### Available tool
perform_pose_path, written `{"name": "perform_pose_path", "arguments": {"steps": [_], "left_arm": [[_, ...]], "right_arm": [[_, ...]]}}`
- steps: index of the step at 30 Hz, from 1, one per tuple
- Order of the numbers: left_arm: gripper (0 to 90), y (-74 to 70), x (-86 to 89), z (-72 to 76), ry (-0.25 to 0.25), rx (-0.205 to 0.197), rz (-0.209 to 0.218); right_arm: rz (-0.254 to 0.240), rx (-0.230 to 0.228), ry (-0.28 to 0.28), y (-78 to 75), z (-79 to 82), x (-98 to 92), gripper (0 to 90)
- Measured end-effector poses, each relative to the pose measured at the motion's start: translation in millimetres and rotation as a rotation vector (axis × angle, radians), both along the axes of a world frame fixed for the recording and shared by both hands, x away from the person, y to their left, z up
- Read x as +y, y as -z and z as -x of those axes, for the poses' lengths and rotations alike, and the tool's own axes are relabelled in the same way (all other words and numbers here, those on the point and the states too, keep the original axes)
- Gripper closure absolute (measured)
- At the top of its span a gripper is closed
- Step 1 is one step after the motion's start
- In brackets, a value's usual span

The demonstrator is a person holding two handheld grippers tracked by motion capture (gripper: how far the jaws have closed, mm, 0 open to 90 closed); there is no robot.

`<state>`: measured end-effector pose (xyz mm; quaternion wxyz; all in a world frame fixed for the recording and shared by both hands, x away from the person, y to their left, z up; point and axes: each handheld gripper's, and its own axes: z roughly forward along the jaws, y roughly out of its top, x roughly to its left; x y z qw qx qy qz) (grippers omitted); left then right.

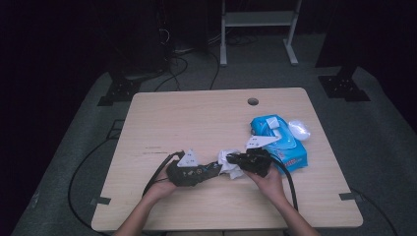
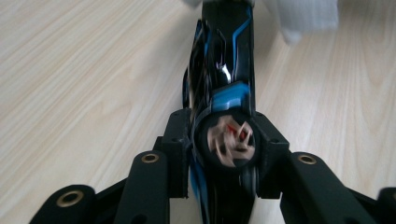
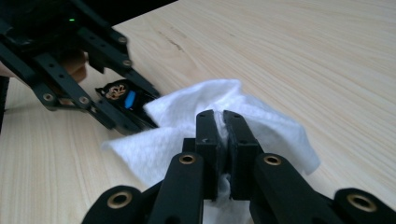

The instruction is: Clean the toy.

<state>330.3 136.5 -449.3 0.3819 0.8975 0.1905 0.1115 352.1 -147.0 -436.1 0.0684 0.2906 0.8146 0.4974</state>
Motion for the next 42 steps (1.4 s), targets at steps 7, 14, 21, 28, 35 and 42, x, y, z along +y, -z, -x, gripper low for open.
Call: {"name": "perform_pose_path", "arguments": {"steps": [7,14,21,28,35,42], "left_arm": [[55.5,-7.0,0.9,-0.3,-0.004,0.006,-0.008],[45.7,-15.6,-31.7,-10.4,0.022,0.006,-0.064],[45.9,-15.0,-57.3,-21.6,0.011,0.035,-0.157],[56.2,-17.0,-63.9,-24.6,0.013,0.048,-0.229],[43.2,-11.0,-72.1,-28.2,-0.021,0.072,-0.258],[56.6,-12.5,-75.3,-26.0,-0.005,0.038,-0.271]], "right_arm": [[-0.020,0.007,0.028,-4.4,0.2,-13.1,84.5],[-0.030,0.023,0.034,-4.8,0.5,-24.3,84.5],[-0.052,0.059,0.038,1.6,-1.8,-29.4,84.4],[-0.078,0.074,0.047,3.4,-3.8,-33.6,84.4],[-0.083,0.092,0.043,7.1,-4.7,-32.8,84.3],[-0.089,0.111,0.029,11.8,-6.1,-28.4,84.3]]}}
